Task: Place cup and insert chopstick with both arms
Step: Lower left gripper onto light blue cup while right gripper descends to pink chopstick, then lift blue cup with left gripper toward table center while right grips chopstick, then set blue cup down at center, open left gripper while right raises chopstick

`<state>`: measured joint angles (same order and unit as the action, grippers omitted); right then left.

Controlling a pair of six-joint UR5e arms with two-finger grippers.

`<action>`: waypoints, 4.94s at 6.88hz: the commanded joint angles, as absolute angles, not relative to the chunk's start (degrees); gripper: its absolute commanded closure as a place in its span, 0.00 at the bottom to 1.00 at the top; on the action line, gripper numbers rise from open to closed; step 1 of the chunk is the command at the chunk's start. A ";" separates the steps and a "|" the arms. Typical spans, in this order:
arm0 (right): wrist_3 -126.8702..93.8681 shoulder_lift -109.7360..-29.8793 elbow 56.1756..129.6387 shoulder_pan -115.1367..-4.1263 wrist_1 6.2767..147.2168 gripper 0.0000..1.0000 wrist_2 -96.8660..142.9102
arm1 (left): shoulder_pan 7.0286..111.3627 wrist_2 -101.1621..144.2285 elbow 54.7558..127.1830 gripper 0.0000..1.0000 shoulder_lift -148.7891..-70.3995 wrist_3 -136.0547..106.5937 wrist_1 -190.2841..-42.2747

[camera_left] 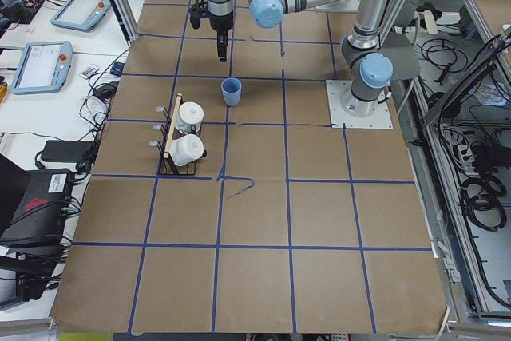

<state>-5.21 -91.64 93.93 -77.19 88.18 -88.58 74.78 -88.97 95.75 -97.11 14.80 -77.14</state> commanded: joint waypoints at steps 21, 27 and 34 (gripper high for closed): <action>-10.72 -83.23 100.99 -62.05 80.86 0.80 -82.18 | 100.85 -81.56 101.42 1.00 -102.11 -16.35 -61.56; -10.99 -83.41 94.22 -61.53 72.86 1.00 -82.88 | 113.81 -89.47 101.07 1.00 -111.00 -29.88 -48.96; -11.34 -83.41 94.22 -57.48 66.28 1.00 -83.23 | 108.67 -89.12 91.44 0.00 -106.28 -24.16 -61.54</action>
